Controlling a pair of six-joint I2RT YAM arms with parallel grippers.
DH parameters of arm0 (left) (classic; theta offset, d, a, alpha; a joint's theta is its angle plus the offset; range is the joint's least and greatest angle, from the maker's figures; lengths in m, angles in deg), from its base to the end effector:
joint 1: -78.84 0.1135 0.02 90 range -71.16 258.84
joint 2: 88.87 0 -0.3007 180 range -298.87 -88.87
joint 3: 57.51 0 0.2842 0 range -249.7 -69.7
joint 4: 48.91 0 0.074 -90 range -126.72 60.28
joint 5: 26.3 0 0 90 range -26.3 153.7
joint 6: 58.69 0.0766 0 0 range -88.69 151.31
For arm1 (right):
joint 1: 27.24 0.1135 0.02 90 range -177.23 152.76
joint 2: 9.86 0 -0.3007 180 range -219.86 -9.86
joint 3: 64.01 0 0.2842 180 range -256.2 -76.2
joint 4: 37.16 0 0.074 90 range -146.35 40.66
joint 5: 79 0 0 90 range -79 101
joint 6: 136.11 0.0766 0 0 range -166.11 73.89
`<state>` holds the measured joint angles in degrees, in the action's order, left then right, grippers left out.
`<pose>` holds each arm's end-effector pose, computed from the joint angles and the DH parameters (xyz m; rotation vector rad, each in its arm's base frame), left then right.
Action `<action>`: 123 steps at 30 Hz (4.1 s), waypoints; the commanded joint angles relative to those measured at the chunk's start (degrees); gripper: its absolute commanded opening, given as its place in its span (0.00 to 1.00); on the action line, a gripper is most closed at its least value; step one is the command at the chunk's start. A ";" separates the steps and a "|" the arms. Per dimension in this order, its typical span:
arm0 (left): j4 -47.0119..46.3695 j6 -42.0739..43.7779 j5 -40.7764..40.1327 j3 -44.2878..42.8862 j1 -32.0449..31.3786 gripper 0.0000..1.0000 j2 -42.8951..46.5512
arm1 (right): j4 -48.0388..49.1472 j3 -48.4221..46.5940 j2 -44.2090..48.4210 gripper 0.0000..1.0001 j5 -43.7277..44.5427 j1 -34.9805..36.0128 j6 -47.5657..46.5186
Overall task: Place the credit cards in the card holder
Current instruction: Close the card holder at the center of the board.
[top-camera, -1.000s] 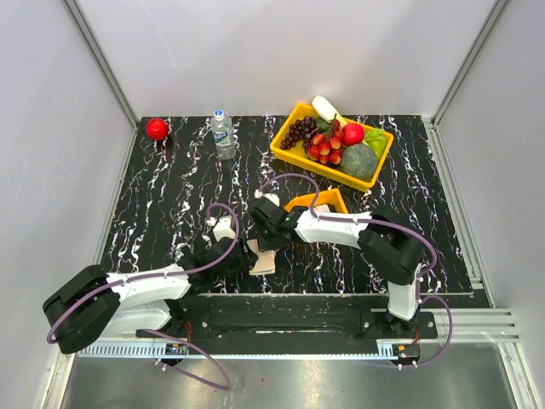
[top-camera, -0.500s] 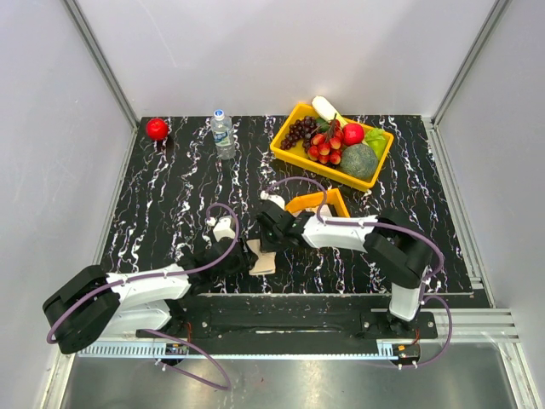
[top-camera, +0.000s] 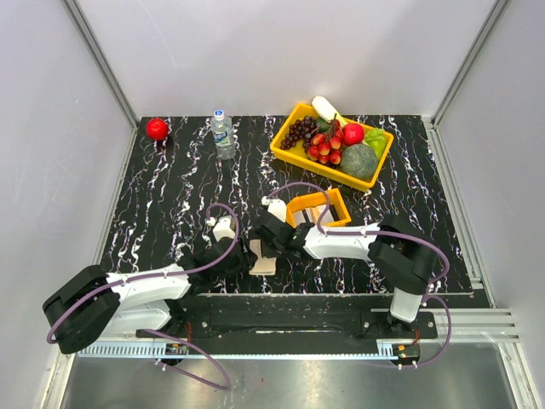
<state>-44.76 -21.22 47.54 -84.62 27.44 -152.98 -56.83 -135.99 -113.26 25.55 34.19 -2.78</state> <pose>0.1582 -0.1639 0.1159 -0.1733 2.3300 -0.6301 0.2203 0.3643 0.1426 -0.2805 2.4741 0.5021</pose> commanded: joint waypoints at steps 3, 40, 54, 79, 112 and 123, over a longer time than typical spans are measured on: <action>7.24 0.41 1.31 0.06 -0.11 0.40 -0.66 | -13.07 -3.84 2.14 0.02 4.27 0.45 -3.87; 11.37 1.21 -1.15 -0.02 -0.02 0.48 6.72 | -38.57 -23.09 -3.04 0.38 1.27 0.36 1.14; 11.29 2.08 -0.54 1.38 1.12 0.50 9.89 | -40.24 -26.08 -7.08 0.40 0.48 0.45 2.37; 10.93 3.05 0.78 1.03 1.65 0.50 9.01 | -40.24 -25.73 -6.73 0.30 3.91 0.36 2.72; 9.53 3.31 1.75 0.68 1.83 0.49 7.69 | -38.83 -23.97 -4.53 0.21 4.97 0.36 2.72; 9.35 3.40 2.01 0.59 2.00 0.49 7.43 | -38.92 -23.88 -5.33 0.22 4.09 0.36 2.37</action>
<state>-35.18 -18.62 48.50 -84.11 28.97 -144.85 -96.57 -159.74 -120.23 28.11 34.32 -0.84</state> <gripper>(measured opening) 0.496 0.242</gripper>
